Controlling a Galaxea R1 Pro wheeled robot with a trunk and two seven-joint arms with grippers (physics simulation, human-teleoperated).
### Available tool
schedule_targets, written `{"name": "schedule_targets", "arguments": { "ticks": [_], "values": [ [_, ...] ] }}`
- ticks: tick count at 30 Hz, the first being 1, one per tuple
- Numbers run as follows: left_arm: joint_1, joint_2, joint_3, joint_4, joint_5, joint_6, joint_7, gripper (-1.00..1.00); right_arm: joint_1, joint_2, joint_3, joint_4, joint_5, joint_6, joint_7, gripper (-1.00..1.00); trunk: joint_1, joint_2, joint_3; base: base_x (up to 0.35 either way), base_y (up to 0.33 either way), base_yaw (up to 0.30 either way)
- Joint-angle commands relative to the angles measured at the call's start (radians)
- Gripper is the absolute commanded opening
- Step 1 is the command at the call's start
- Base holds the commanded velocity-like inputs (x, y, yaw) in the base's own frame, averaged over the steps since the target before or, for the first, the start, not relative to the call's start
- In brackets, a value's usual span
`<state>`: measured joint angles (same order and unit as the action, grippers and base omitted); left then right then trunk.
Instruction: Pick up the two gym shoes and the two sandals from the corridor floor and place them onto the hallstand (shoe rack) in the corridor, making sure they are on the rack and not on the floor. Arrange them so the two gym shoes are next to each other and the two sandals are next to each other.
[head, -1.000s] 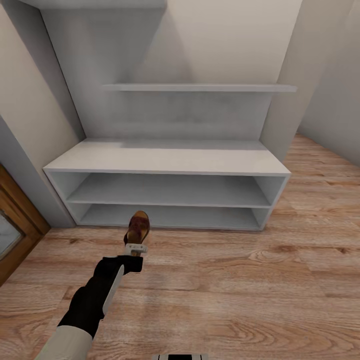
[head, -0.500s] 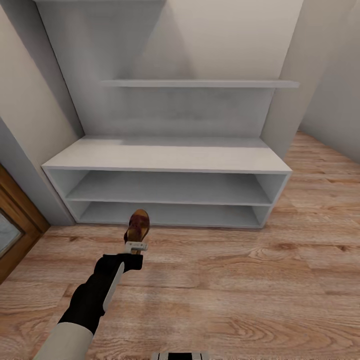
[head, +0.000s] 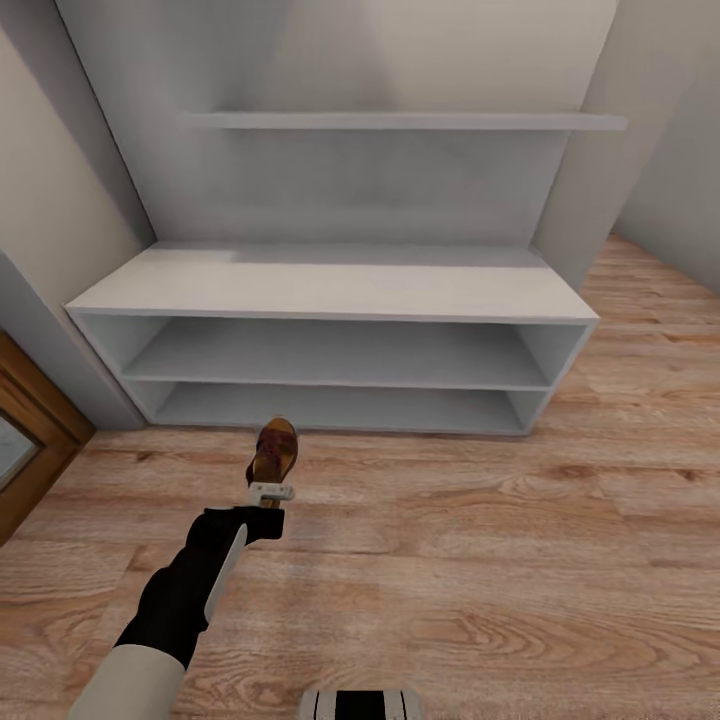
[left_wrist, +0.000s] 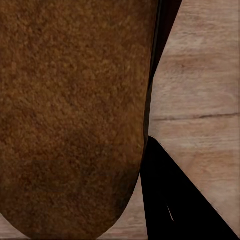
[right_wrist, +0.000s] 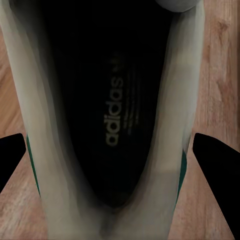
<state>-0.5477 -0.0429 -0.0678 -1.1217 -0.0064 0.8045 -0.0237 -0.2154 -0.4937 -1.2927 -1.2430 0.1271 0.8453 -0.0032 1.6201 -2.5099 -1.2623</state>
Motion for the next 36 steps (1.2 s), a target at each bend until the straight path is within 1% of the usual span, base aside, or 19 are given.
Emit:
{"name": "schedule_targets", "arguments": {
  "ticks": [1,4,9,12,15,22,28,29,31,33,34,35,36],
  "values": [
    [0.000,0.000,0.000,-0.001,-0.004,0.005,-0.006,-1.00,-0.001,0.000,0.000,-0.001,0.006,0.005,0.002,-1.00,0.000,-0.001,-0.006,0.000,0.000,0.000],
    [0.000,0.000,0.000,-0.001,-0.004,0.004,-0.006,-1.00,-0.001,0.000,0.000,-0.001,0.006,0.005,0.002,-1.00,0.002,-0.001,-0.022,0.000,0.000,0.000],
    [0.000,0.000,0.000,-0.004,-0.004,0.004,-0.006,-1.00,-0.001,0.000,0.000,0.000,0.013,0.005,0.002,-1.00,0.002,-0.001,-0.023,0.000,0.000,0.000],
    [0.000,0.000,0.000,-0.007,-0.004,0.003,-0.007,-1.00,-0.001,0.000,0.000,0.000,0.041,0.005,0.002,-1.00,0.002,-0.001,-0.024,0.000,0.002,-0.093],
    [0.000,0.000,0.000,-0.007,-0.004,0.003,-0.007,-1.00,-0.001,0.000,0.000,0.000,0.057,0.005,0.002,-1.00,0.002,-0.001,-0.024,0.000,0.123,-0.211],
    [0.000,0.000,0.003,-0.008,-0.004,0.002,-0.007,-1.00,-0.001,0.001,0.000,0.000,0.063,0.005,0.002,-1.00,0.002,-0.001,-0.024,0.055,0.275,-0.221],
    [-0.004,-0.001,0.006,-0.007,-0.006,-0.001,-0.006,-1.00,-0.001,0.001,0.000,0.000,0.063,0.005,0.002,-1.00,0.002,-0.001,-0.024,0.012,0.043,-0.030],
    [-0.013,-0.001,0.007,-0.005,-0.005,-0.002,-0.006,-1.00,-0.001,0.001,0.000,0.000,0.063,0.005,0.002,-1.00,0.002,-0.001,-0.024,0.002,0.008,-0.005],
    [-0.034,-0.002,0.016,0.014,-0.003,-0.005,-0.006,-1.00,-0.001,0.001,0.000,0.000,0.063,0.005,0.002,-1.00,0.002,-0.001,-0.024,0.001,0.004,-0.003],
    [-0.056,-0.004,0.035,0.053,-0.002,-0.023,-0.005,-1.00,-0.001,0.001,0.000,0.000,0.063,0.005,0.002,-1.00,0.002,-0.001,-0.024,0.000,0.002,-0.001],
    [-0.082,-0.004,0.053,0.095,-0.002,-0.048,-0.005,-1.00,-0.001,0.001,0.000,-0.001,0.063,0.005,0.002,-1.00,0.002,-0.001,-0.024,0.000,0.000,0.000],
    [-0.116,-0.004,0.076,0.161,-0.001,-0.077,-0.005,-1.00,-0.001,0.001,0.000,0.000,0.063,0.005,0.002,-1.00,0.002,-0.001,-0.024,0.000,0.000,0.000],
    [-0.143,-0.004,0.093,0.212,-0.001,-0.095,-0.005,-1.00,-0.001,0.001,0.000,-0.001,0.063,0.005,0.002,-1.00,0.002,-0.001,-0.024,0.000,0.000,0.000]
  ]
}}
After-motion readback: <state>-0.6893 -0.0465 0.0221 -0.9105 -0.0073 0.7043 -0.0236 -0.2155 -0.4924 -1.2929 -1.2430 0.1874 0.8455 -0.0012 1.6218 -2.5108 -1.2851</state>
